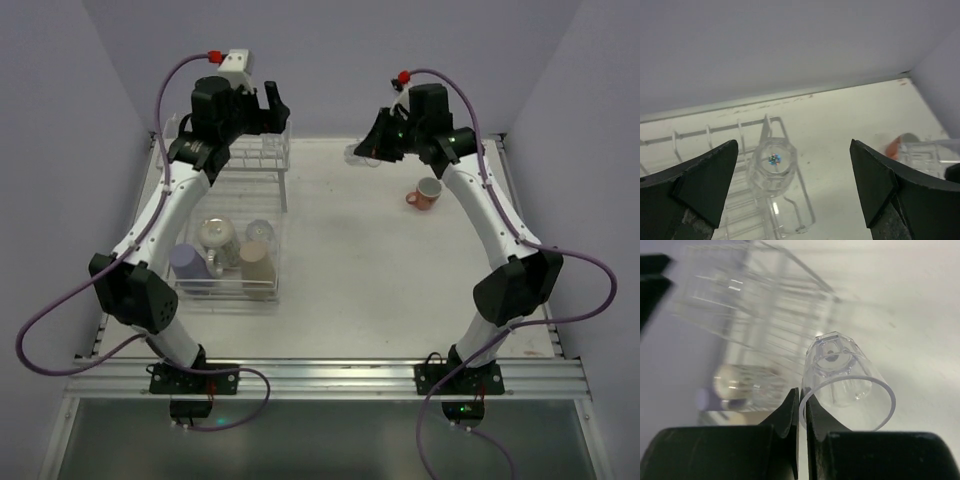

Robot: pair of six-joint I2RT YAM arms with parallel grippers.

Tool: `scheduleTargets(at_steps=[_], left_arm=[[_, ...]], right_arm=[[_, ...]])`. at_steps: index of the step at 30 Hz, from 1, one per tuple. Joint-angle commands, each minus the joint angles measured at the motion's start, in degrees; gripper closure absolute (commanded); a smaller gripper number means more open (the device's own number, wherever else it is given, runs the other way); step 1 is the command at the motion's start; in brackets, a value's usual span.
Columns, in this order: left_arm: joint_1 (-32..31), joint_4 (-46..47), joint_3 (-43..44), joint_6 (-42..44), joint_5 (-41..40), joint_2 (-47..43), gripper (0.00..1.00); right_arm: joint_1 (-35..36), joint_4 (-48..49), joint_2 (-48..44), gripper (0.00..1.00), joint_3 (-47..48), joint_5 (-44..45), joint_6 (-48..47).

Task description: Unload the cups from the dish rack

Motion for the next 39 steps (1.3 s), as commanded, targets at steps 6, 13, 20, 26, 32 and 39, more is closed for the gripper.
scheduleTargets(at_steps=[6, 13, 20, 26, 32, 39], left_arm=[[-2.6, -11.9, 8.6, 8.3, -19.4, 8.4, 0.03], [-4.0, -12.5, 10.3, 8.9, -20.6, 11.4, 0.03], [-4.9, -12.4, 10.1, 8.5, -20.0, 12.3, 0.07], [-5.1, -12.9, 10.3, 8.2, -19.4, 12.9, 0.22], [-5.2, -12.7, 10.2, 8.0, -19.4, 12.9, 0.4], [-5.2, -12.3, 10.6, 7.6, -19.4, 13.0, 0.59]], right_arm=[[-0.6, -17.9, -0.5, 1.0, -14.1, 29.0, -12.7], [-0.5, -19.1, 0.0, 1.0, -19.8, 34.6, -13.3], [-0.8, -19.9, 2.7, 1.0, -23.7, 39.5, -13.2], [-1.8, -17.7, 4.1, 1.0, -26.4, 38.9, -12.8], [-3.4, -15.0, 5.2, 0.99, -27.9, 37.5, -13.0], [-4.1, -13.6, 6.2, 0.94, -28.1, 36.2, -13.3]])
